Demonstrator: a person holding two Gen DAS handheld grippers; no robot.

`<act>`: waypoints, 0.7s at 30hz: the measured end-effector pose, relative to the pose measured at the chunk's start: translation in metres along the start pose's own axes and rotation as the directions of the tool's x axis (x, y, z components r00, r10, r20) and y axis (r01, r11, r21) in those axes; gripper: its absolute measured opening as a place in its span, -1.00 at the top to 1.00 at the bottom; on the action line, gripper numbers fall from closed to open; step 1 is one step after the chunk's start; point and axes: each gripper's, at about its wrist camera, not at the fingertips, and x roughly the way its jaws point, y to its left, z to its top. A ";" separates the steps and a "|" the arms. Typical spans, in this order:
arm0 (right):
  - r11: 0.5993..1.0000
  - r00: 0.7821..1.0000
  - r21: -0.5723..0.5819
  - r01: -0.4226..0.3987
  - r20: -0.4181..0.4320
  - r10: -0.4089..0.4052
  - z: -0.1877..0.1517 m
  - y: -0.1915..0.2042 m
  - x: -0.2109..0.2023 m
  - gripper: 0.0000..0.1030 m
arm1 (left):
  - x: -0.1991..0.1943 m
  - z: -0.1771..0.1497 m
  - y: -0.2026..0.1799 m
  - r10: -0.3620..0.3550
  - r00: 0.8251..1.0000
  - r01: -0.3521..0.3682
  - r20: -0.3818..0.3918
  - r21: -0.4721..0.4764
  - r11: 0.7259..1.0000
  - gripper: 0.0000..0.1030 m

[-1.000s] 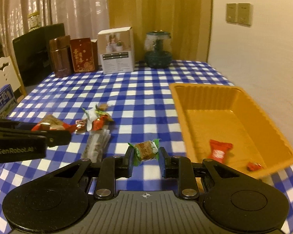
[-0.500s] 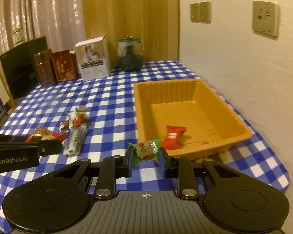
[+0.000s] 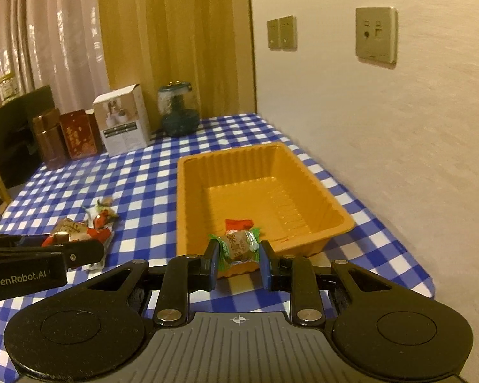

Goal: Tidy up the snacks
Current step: 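Carry the red bag and green candy over the orange tray with both tools, then open the left tool to drop the red bag while the right tool releases the green candy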

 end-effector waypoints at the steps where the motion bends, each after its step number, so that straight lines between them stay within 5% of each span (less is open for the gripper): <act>1: 1.000 1.000 0.002 0.003 0.001 -0.003 0.000 -0.002 0.000 0.49 | 0.000 0.001 -0.001 -0.003 1.000 0.003 0.001 0.002 1.000 0.12; 21: 1.000 0.999 0.021 0.014 0.029 -0.014 0.044 -0.056 0.030 0.48 | 0.056 0.035 -0.050 -0.069 0.998 0.069 -0.001 0.034 0.997 0.12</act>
